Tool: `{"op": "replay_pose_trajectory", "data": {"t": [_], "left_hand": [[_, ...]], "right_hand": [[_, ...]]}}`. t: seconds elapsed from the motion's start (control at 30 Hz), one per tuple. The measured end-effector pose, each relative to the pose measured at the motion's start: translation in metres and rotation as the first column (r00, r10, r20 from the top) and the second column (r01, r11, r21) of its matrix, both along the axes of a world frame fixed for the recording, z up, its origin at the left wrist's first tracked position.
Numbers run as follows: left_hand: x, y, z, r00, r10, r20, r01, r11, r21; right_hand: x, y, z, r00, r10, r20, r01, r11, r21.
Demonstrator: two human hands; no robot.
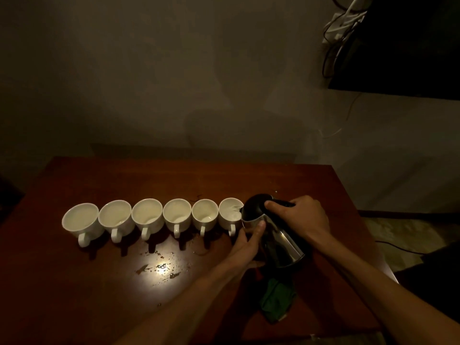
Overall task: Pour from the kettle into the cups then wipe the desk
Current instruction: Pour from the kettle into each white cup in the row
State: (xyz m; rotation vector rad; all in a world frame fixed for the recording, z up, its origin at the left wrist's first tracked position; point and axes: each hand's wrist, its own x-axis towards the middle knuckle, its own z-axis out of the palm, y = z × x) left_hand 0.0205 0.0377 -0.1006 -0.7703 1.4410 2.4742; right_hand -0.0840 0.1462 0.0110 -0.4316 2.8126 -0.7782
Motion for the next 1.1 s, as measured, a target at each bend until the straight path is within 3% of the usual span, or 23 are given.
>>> {"op": "replay_pose_trajectory", "data": {"t": [0.7, 1.1], "left_hand": [[0.000, -0.003, 0.003, 0.999, -0.038, 0.016, 0.038, 0.999, 0.002], [0.006, -0.005, 0.015, 0.999, -0.010, 0.037, 0.016, 0.987, -0.158]], "right_hand": [[0.000, -0.003, -0.001, 1.000, -0.011, 0.012, 0.011, 0.999, 0.030], [0.015, 0.014, -0.014, 0.998, -0.032, 0.049, 0.042, 0.977, -0.209]]}}
